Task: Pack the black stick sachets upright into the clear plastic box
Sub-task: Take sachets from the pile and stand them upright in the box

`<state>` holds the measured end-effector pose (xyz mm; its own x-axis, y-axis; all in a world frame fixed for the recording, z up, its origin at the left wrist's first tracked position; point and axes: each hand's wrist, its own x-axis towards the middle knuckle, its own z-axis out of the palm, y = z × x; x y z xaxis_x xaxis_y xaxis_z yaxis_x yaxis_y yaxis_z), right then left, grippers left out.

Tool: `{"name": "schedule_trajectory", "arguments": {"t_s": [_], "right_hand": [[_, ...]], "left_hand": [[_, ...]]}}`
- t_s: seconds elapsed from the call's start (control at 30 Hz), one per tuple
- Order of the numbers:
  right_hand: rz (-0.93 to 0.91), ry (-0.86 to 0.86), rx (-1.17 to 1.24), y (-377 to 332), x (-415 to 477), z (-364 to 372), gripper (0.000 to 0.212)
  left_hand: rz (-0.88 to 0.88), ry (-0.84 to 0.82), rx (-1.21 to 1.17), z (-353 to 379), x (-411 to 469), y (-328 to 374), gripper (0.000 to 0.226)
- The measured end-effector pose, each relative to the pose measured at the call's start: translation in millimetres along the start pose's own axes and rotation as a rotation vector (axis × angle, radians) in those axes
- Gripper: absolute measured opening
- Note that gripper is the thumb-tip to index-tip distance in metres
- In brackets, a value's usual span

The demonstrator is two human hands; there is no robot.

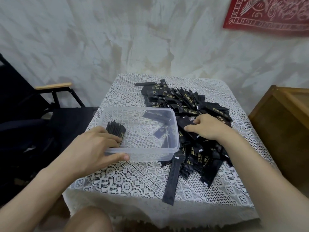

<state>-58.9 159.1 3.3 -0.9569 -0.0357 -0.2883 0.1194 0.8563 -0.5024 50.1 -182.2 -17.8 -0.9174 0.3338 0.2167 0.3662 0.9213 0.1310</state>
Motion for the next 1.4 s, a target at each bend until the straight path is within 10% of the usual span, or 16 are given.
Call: {"name": "schedule_trajectory", "arguments": {"t_s": [0.33, 0.53, 0.8, 1.4], "right_hand": [[-0.148, 0.254, 0.087, -41, -36, -41, 0.023], [-0.382, -0.165, 0.044, -124, -69, 13, 0.019], [-0.26, -0.165, -0.347, -147, -36, 83, 0.019], [-0.218, -0.378, 0.105, -137, -34, 82, 0.023]], "left_hand": [[0.031, -0.017, 0.054, -3, 0, 2, 0.083], [0.027, -0.047, 0.078, -5, 1, 3, 0.077], [-0.036, -0.092, 0.069, -6, 0, 6, 0.076], [-0.043, -0.106, 0.057, -7, -1, 9, 0.076]]}}
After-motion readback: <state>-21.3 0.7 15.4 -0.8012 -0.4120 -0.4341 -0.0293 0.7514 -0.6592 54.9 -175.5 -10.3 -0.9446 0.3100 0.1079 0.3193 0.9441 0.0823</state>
